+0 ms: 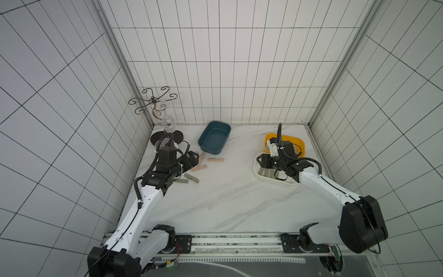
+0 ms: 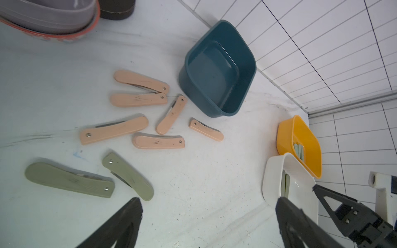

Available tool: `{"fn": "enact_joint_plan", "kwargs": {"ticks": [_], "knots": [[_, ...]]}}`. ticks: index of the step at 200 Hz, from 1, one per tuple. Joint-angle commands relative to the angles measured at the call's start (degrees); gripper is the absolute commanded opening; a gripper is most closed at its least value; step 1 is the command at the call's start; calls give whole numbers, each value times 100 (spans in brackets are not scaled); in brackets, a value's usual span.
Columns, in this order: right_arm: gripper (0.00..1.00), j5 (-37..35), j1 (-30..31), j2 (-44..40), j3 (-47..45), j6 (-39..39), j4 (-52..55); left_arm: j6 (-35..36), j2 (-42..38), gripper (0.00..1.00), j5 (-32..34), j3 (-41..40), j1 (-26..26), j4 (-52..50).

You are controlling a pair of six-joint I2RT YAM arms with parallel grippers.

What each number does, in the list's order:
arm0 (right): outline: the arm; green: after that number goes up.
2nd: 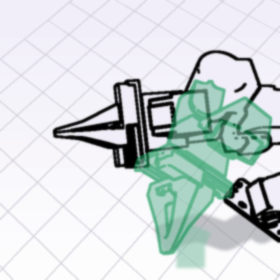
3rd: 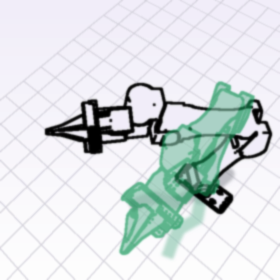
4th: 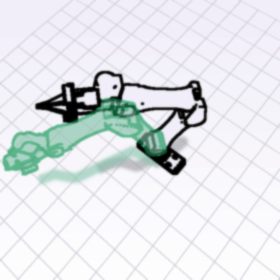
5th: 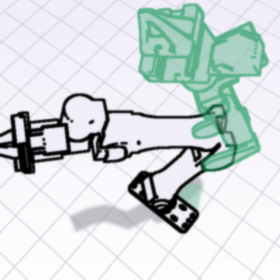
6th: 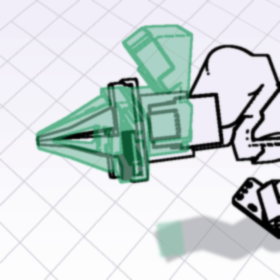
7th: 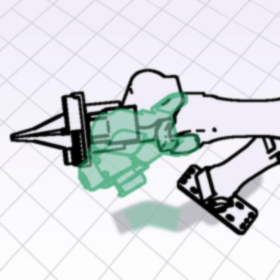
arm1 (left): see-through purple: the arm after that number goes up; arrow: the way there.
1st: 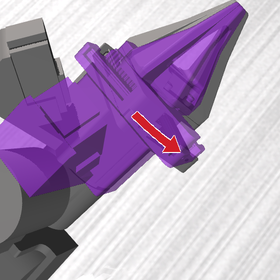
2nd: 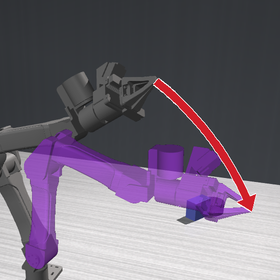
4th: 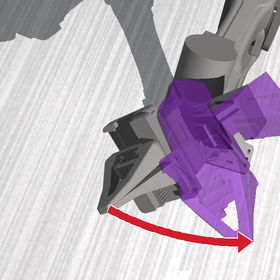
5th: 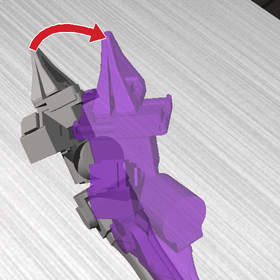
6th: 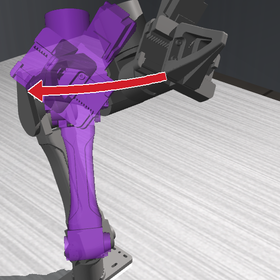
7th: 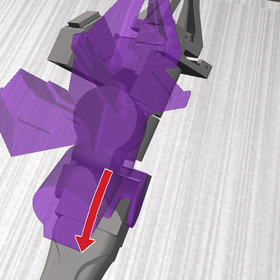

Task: Place the fruit knives into the storage box by color
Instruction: Pick up the fruit knife from the center of the board.

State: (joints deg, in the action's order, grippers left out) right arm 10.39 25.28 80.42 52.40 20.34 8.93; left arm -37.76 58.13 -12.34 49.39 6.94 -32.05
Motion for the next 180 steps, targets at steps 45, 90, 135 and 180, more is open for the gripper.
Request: {"fn": "enact_joint_plan", "kwargs": {"ticks": [45, 90, 135, 180], "knots": [[53, -246, 1816, 1717, 1552, -518, -283, 217, 0, 97, -703, -465, -1107, -31], [53, -594, 2713, 3114, 2928, -1239, 214, 159, 94, 97, -516, -563, -1333, -120], [53, -791, 3220, 4226, 4268, -1764, 578, 23, 146, 97, -424, -831, -1765, -14], [54, -969, 3491, 5158, 5475, -2059, 1073, 5, 138, 97, -436, -983, -2103, 98]]}}
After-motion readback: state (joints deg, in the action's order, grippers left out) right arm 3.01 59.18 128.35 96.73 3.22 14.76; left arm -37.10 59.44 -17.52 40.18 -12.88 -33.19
